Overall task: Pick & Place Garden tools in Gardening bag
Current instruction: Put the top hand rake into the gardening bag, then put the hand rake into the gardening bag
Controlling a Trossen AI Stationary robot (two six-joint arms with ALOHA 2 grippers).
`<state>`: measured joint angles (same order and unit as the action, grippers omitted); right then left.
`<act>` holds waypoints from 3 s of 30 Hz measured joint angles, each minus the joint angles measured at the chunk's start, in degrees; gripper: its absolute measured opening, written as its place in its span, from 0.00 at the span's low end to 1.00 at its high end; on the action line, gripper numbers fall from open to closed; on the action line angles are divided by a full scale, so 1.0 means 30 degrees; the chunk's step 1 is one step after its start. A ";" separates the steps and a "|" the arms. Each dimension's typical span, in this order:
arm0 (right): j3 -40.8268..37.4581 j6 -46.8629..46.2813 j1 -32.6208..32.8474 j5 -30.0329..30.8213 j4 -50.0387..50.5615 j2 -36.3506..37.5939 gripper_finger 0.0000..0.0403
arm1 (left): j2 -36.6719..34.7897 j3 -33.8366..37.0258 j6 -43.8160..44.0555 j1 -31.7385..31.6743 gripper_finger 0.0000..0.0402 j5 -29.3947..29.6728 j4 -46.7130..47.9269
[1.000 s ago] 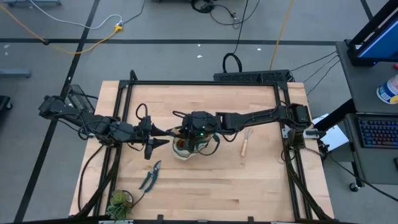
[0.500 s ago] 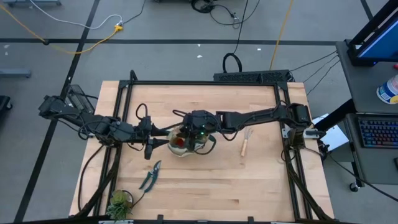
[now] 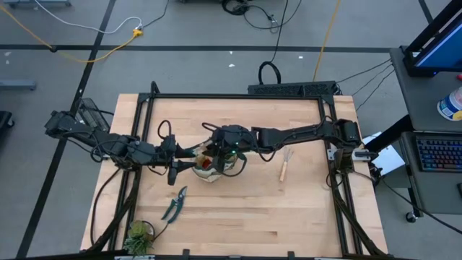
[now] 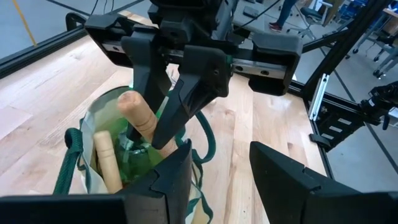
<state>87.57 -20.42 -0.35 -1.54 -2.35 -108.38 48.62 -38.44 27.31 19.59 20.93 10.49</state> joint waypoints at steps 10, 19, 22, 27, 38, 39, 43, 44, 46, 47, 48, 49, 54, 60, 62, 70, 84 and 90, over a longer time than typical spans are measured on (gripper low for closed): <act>0.0000 -0.0978 -0.0078 -0.0079 -0.0037 0.0000 0.17 | 0.0000 0.0000 -0.0015 0.0000 0.41 0.0032 0.0005; 0.0000 -0.1872 -0.0098 -0.0522 -0.1596 0.0000 0.17 | 0.0000 0.0000 -0.0015 -0.0007 0.41 0.0044 0.0002; 0.0000 -0.2054 -0.0114 -0.0553 -0.1870 -0.0005 0.17 | 0.0000 0.0000 -0.0044 -0.0007 0.41 0.0044 0.0005; 0.0000 -0.2618 -0.0114 -0.0545 -0.2742 -0.0015 0.18 | 0.0000 0.0000 -0.0084 -0.0007 0.41 0.0044 0.0005; 0.0000 -0.3328 -0.0329 -0.0532 -0.5596 -0.0029 0.17 | 0.0000 0.0000 -0.0182 -0.0005 0.41 0.0051 0.0019; 0.0000 -0.3252 -0.0372 -0.0523 -0.5674 -0.0029 0.17 | 0.0000 0.0000 -0.0182 -0.0004 0.41 0.0051 0.0019; 0.0000 -0.2005 -0.0457 -0.0050 -0.5256 -0.0029 0.16 | 0.0000 0.0000 -0.0175 0.0000 0.41 0.0051 0.0080; 0.0000 -0.1627 -0.0457 0.0101 -0.4971 -0.0029 0.16 | 0.0000 0.0000 -0.0175 -0.0003 0.41 0.0051 0.0112; 0.0000 -0.0871 -0.0452 0.0700 -0.4282 -0.0029 0.17 | 0.0000 0.0000 -0.0175 -0.0007 0.41 0.0051 0.0151; 0.0000 -0.0440 -0.0449 0.1038 -0.3817 -0.0029 0.18 | 0.0000 0.0000 -0.0175 -0.0006 0.41 0.0051 0.0144; -0.0007 -0.0035 -0.0453 0.1250 -0.3421 -0.0029 0.18 | 0.0000 0.0000 -0.0175 0.0000 0.41 0.0058 0.0150; -0.0041 0.0299 -0.0449 0.1492 -0.3195 -0.0032 0.18 | 0.0000 0.0000 -0.0190 -0.0007 0.41 0.0058 0.0146; -0.0540 0.1040 -0.0398 0.1542 -0.3343 -0.0036 0.16 | 0.0000 0.0000 -0.0350 -0.0007 0.41 0.0066 0.0143; -0.1315 0.0204 -0.0362 0.1442 -0.3461 -0.0036 0.19 | 0.0000 0.0000 -0.0364 -0.0007 0.41 0.0568 0.0136; -0.1615 0.0111 -0.0362 0.1436 -0.3829 -0.0036 0.18 | 0.0000 0.0000 -0.0364 -0.0022 0.41 0.0576 0.0136; -0.2076 0.0035 -0.0347 0.1415 -0.4852 -0.0036 0.21 | 0.0005 0.0000 -0.0149 -0.0022 0.41 0.0571 0.0136; -0.2080 0.0538 -0.0355 0.1444 -0.4860 -0.0036 0.37 | 0.0000 0.0000 -0.0117 -0.0022 0.41 0.0569 0.0136; -0.2091 0.1449 -0.0240 0.1436 -0.5921 0.0178 0.40 | 0.0001 -0.0001 -0.0300 -0.0022 0.41 0.0568 0.0130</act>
<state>81.30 -16.07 -1.07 2.76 -20.11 -107.84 48.62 -38.44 26.41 19.53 22.63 10.88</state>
